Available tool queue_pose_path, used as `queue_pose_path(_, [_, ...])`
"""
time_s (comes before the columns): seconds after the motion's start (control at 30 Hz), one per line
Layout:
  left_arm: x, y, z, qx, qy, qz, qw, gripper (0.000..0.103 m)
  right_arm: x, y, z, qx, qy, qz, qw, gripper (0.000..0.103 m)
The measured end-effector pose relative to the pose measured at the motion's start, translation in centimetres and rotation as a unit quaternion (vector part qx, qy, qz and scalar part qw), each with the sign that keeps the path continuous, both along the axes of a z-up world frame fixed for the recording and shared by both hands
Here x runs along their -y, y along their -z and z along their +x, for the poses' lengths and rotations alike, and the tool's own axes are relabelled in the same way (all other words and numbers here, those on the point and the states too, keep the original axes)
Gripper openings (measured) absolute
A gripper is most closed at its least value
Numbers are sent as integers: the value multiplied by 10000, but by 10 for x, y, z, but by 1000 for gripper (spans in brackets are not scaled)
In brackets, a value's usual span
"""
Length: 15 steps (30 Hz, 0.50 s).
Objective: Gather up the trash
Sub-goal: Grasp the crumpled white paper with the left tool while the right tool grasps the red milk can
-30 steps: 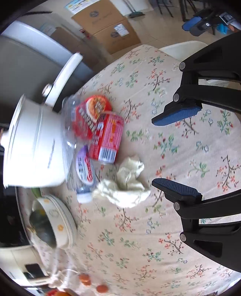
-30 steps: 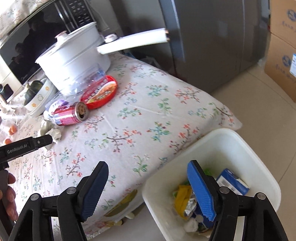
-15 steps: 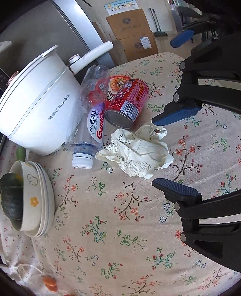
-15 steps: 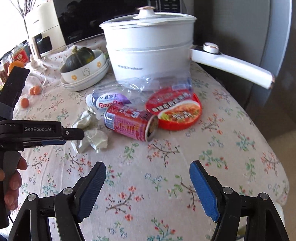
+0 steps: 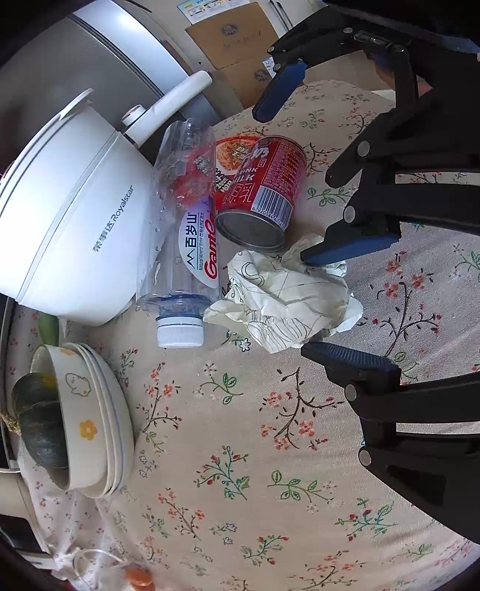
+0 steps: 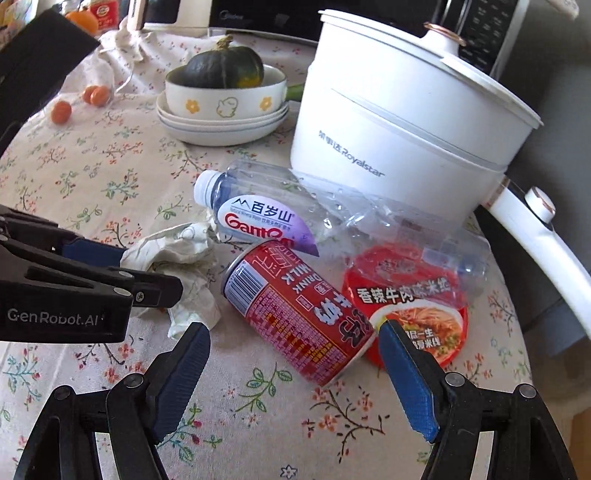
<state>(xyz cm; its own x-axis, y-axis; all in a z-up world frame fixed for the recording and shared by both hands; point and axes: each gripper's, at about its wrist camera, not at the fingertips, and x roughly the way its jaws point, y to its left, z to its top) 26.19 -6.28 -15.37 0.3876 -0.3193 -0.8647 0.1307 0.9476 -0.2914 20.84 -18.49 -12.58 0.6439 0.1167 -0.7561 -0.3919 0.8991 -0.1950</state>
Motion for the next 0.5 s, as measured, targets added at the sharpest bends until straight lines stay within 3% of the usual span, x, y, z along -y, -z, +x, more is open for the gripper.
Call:
queue_pose_path(0.1, [0,0,0,45,25,-9,10000,39,-4,8,6,-23,-115,-209,9997,79])
queue_pose_path(0.17, [-1,-3,0,101,50,-64,9999,26,-7,12,11,-21,-179,-318,9993,79])
queue_pose_path(0.5, [-7,-8,0,94,-92,-113,9999,24,-22,29,23,100,-310,-795,9963,77])
